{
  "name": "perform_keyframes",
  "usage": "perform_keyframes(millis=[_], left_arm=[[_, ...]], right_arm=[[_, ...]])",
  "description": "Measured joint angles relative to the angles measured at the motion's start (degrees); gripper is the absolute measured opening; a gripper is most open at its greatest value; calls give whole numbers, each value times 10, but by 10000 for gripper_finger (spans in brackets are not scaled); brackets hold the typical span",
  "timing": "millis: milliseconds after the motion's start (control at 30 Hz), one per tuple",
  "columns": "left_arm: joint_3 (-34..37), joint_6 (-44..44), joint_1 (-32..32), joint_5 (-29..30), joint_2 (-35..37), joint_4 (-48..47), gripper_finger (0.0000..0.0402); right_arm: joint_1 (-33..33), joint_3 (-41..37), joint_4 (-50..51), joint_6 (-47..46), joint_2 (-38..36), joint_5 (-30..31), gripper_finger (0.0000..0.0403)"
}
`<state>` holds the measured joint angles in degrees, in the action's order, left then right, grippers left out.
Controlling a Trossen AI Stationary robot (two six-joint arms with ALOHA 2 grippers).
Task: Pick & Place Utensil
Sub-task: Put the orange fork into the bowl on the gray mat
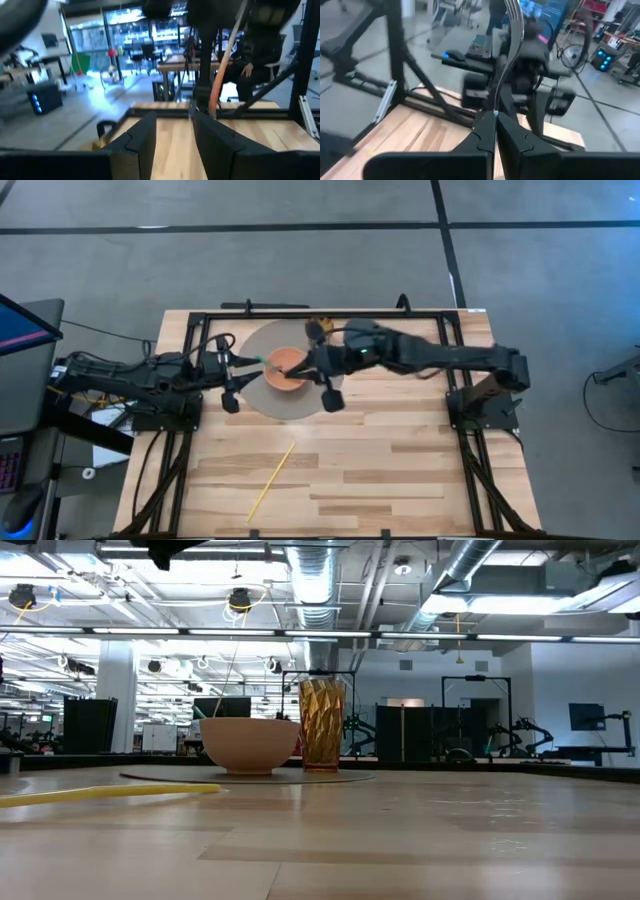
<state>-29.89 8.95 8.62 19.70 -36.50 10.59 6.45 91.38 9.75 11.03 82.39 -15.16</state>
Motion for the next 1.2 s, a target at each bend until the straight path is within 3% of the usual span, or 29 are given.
perform_keyframes(millis=[167, 367, 1000, 1200], left_arm=[[0, 24, 0, -15, -32, 42, 131], [0, 24, 0, -31, -62, 59, 131], [0, 11, 3, -31, -67, 82, 131], [0, 11, 3, -30, -70, 88, 131]], right_arm=[[32, -146, -279, -84, -3, -20, 4], [47, -195, -479, -204, 30, -103, 5], [35, -196, -533, -195, 41, -100, 2], [37, -196, -529, -166, 41, -72, 2]])
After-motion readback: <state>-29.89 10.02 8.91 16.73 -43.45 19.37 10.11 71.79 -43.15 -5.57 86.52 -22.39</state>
